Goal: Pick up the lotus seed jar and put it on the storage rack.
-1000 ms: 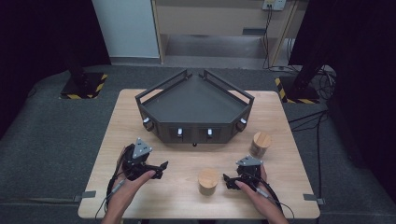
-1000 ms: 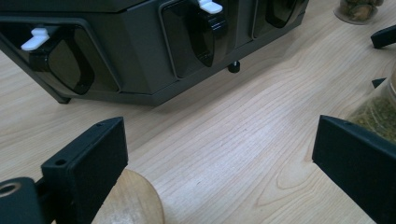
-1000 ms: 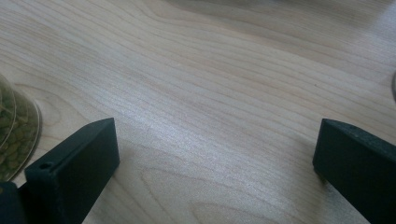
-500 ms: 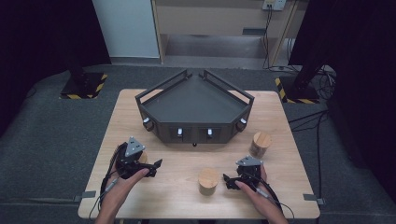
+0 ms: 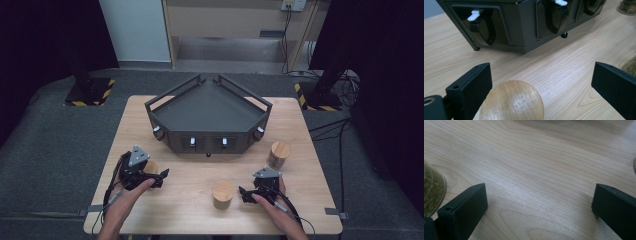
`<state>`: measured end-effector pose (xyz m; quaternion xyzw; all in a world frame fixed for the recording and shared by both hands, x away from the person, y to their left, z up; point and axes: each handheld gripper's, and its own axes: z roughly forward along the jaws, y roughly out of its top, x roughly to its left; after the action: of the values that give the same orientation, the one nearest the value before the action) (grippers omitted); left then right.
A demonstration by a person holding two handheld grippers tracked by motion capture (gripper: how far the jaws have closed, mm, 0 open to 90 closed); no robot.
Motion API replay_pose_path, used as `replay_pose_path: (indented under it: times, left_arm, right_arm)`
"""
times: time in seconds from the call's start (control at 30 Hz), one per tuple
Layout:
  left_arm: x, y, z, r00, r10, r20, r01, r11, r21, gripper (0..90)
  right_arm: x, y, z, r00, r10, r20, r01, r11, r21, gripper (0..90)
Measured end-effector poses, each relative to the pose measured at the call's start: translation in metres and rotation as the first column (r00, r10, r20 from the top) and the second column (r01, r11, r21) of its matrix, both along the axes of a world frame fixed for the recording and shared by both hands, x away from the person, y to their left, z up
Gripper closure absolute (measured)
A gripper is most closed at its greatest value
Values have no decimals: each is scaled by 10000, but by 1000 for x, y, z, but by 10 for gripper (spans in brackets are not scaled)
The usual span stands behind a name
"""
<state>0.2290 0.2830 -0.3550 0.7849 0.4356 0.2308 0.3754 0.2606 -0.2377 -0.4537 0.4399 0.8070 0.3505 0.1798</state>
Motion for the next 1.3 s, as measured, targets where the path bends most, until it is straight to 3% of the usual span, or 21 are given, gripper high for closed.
replay_pose_path:
  times: [0.7, 1.3]
  left_arm:
    - [5, 14, -20, 9979, 617, -199, -618, 9981, -28, 24]
    - [6, 18, -38, 9950, 859, -511, -853, 9963, 123, 26]
  right_arm:
    - [0, 0, 0, 10000, -1, -1, 1, 10000, -2, 5]
    - [0, 0, 0, 10000, -3, -2, 3, 10000, 0, 5]
